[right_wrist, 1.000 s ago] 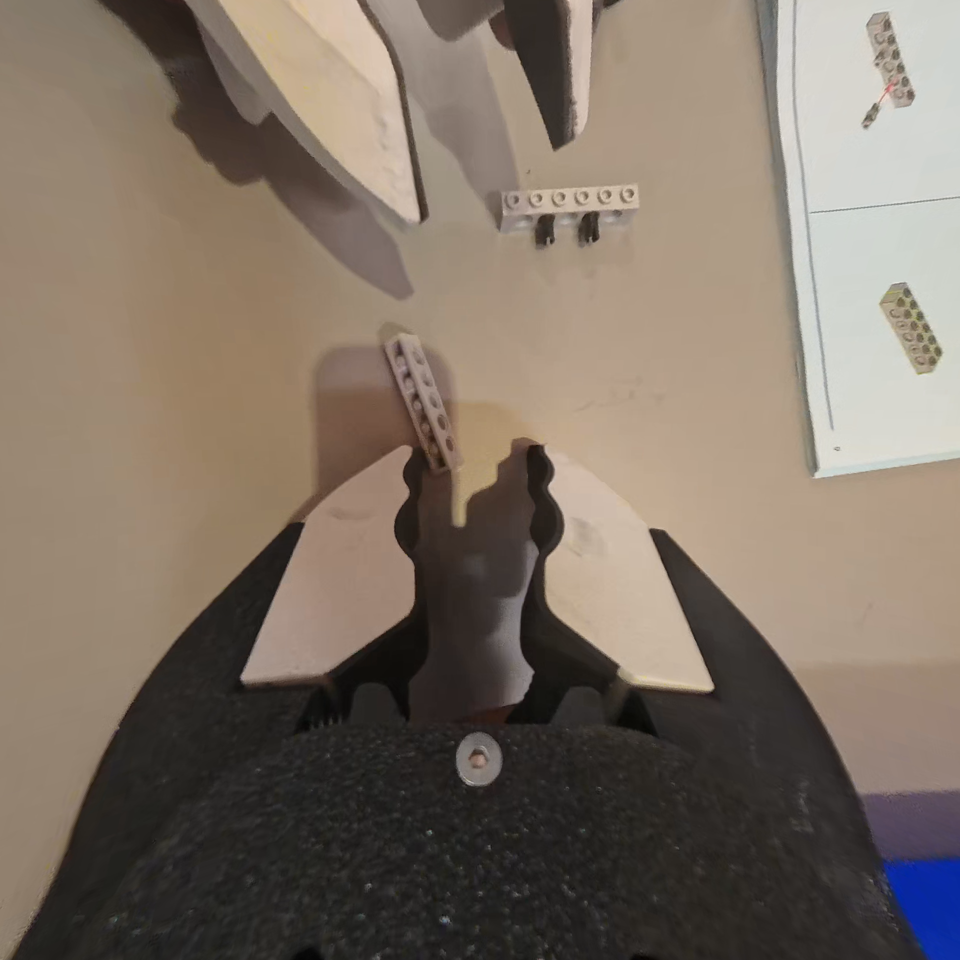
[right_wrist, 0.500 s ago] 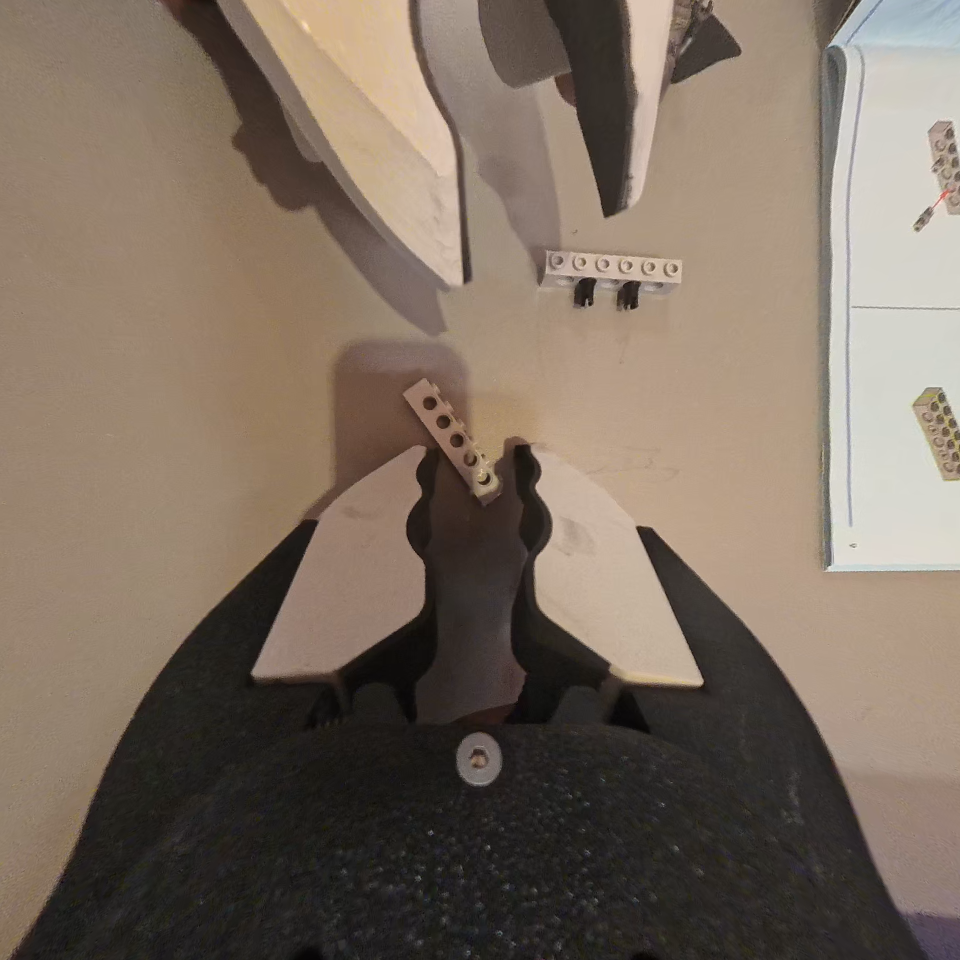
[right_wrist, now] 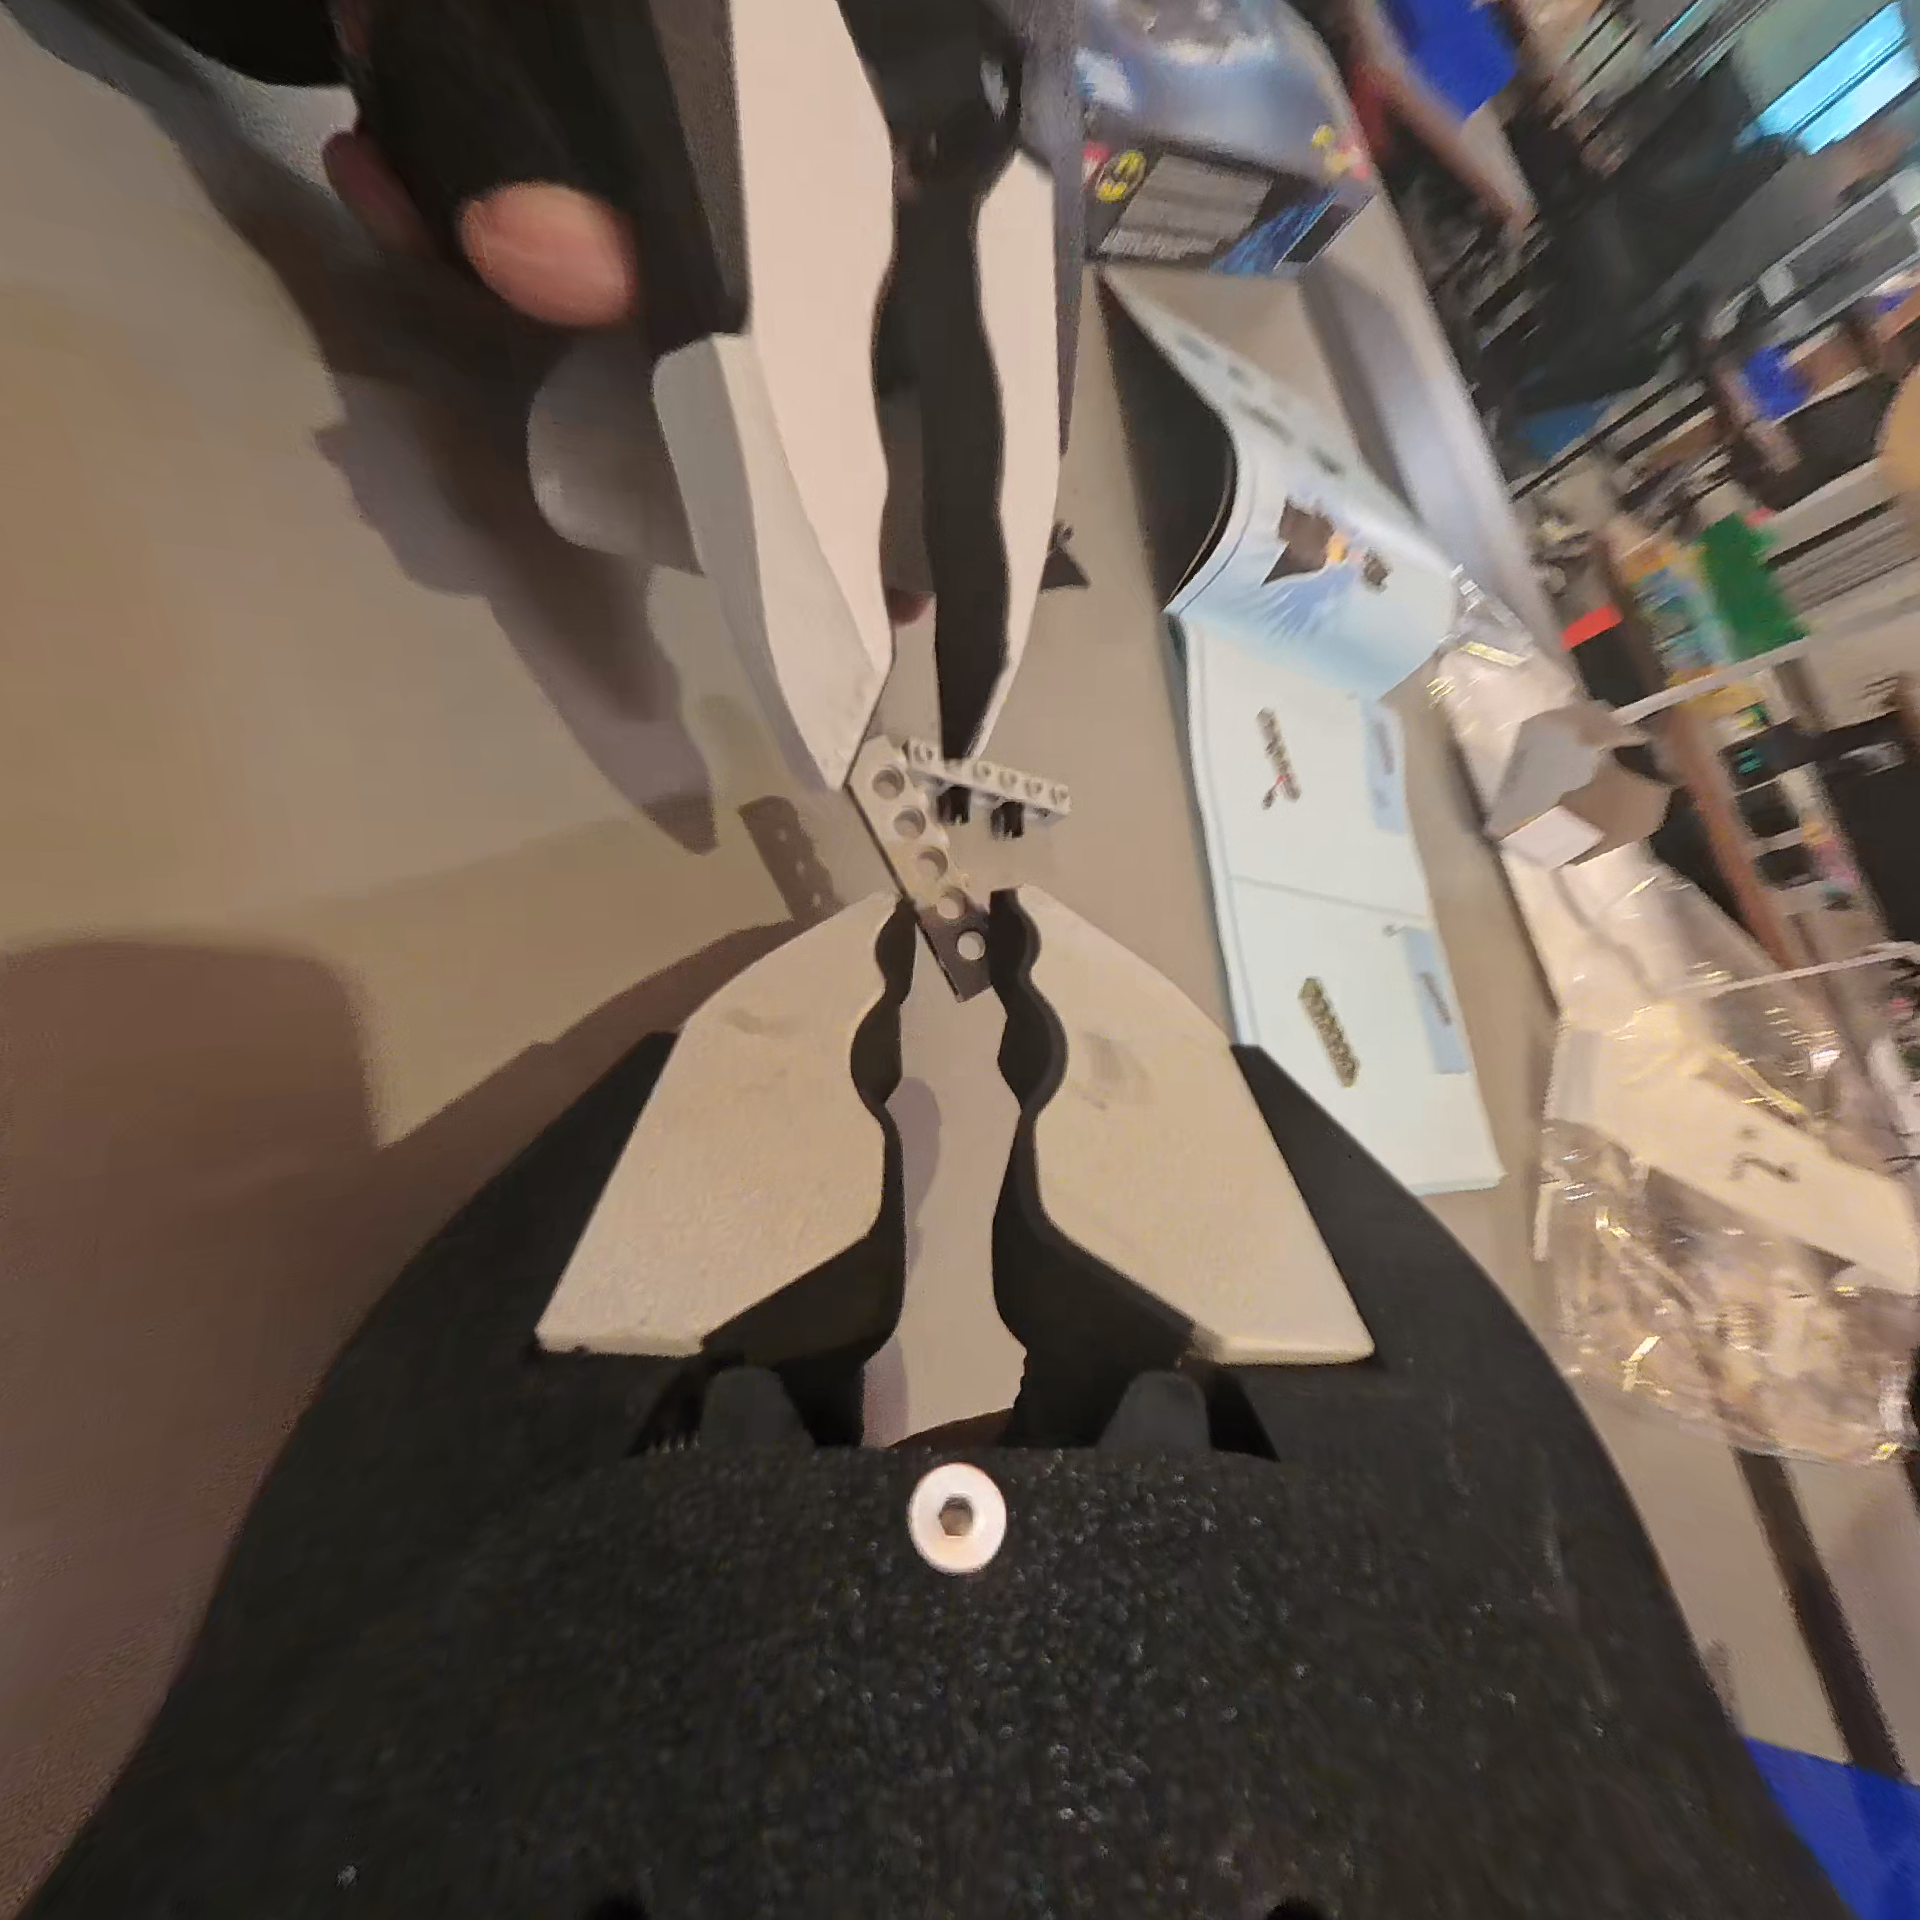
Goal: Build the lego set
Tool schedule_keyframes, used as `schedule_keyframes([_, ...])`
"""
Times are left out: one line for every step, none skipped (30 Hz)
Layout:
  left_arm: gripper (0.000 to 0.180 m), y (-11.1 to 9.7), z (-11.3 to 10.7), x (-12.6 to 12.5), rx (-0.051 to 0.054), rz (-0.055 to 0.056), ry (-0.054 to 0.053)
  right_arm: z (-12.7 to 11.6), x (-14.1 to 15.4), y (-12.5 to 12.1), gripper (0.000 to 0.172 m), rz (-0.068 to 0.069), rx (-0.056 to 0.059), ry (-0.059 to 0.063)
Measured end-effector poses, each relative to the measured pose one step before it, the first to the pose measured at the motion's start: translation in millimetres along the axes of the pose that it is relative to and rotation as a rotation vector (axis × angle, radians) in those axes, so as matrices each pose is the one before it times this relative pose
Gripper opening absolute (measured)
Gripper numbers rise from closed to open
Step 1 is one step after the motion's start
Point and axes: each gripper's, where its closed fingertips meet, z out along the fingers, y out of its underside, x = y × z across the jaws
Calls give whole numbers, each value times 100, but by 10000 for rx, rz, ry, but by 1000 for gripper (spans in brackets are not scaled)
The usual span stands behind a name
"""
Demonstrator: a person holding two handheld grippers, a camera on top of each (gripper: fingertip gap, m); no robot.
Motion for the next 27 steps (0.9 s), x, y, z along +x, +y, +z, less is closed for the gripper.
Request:
schedule_keyframes([36, 26, 12, 153, -3, -127, 163, -31, 103, -327, 14, -156, 164, 236])
schedule_keyframes([34, -12, 8, 109, 23, -126, 115, -9, 75, -306, 14, -114, 146, 190])
schedule_keyframes([30, 6, 23, 54, 1, -132, 71, -17, 31, -303, 14, -95, 165, 160])
schedule_keyframes([24, 35, 25, -7, -10, -111, 41, -13, -25, -286, 14, -96, 164, 119])
schedule_keyframes([15, 10, -11, 23, 24, -55, 58, 2, -51, -170, 14, -97, 106, 104])
schedule_keyframes([14, 2, -24, 45, 34, -21, 62, 56, 3, 1, 14, -63, 16, 128])
schedule_keyframes([13, 45, -20, -32, -5, 34, 9, 77, -85, 141, 14, 24, -50, 52])
schedule_keyframes([13, 76, -14, -158, -35, 80, -78, 75, -167, 227, 15, 114, -82, -22])
schedule_keyframes([12, 141, -10, -227, -84, 138, -154, 29, -214, 221, 19, 155, -68, -58])
schedule_keyframes([12, 226, -14, -213, -140, 220, -151, -42, -242, 217, 23, 184, -73, -113])
schedule_keyframes([12, 288, -10, -148, -177, 315, -138, -108, -194, 179, 24, 233, -60, -137])
schedule_keyframes([12, 228, -25, -49, -142, 421, -119, -166, -116, 89, 26, 268, -17, -159])
schedule_keyframes([12, 143, -40, 72, -98, 511, -84, -223, 56, -36, 28, 280, 27, -118])
schedule_keyframes([12, 132, -20, 77, -100, 591, -129, -214, 87, -122, 28, 332, 71, -176])
schedule_keyframes([12, 148, 24, 85, -119, 619, -149, -165, -57, -93, 28, 360, 21, -346])
schedule_keyframes([13, 152, 62, 130, -115, 573, -127, -88, -256, 24, 28, 300, -84, -509])
schedule_keyframes([13, 163, 107, 127, -118, 478, -118, -2, -319, 144, 28, 199, -177, -534])
schedule_keyframes([13, 172, 139, 167, -134, 400, -72, 110, -258, 291, 29, 105, -286, -440])
schedule_keyframes([13, 169, 139, 256, -118, 333, 5, 191, -79, 371, 32, 8, -343, -261])
schedule_keyframes([13, 134, 137, 295, -95, 274, 54, 244, -32, 383, 35, -104, -355, -158])
schedule_keyframes([13, 128, 137, 217, -85, 226, 30, 253, -62, 329, 36, -177, -322, -111])
schedule_keyframes([13, 128, 100, 163, -88, 163, 13, 235, -130, 242, 35, -187, -260, -108])
schedule_keyframes([13, 68, 65, 121, -59, 116, 18, 227, -210, 199, 34, -136, -223, -143])
schedule_keyframes([13, 9, 31, 62, -9, 80, 3, 219, -258, 122, 32, -69, -168, -171])
schedule_keyframes([13, -18, -3, 37, 10, 42, -3, 178, -292, 47, 31, -13, -102, -193])
schedule_keyframes([13, -1, 8, 22, 3, 21, 10, 145, -191, 10, 29, 45, -65, -131])
schedule_keyframes([13, 26, 4, 26, -11, 19, 11, 120, -87, 38, 26, 67, -71, -63])
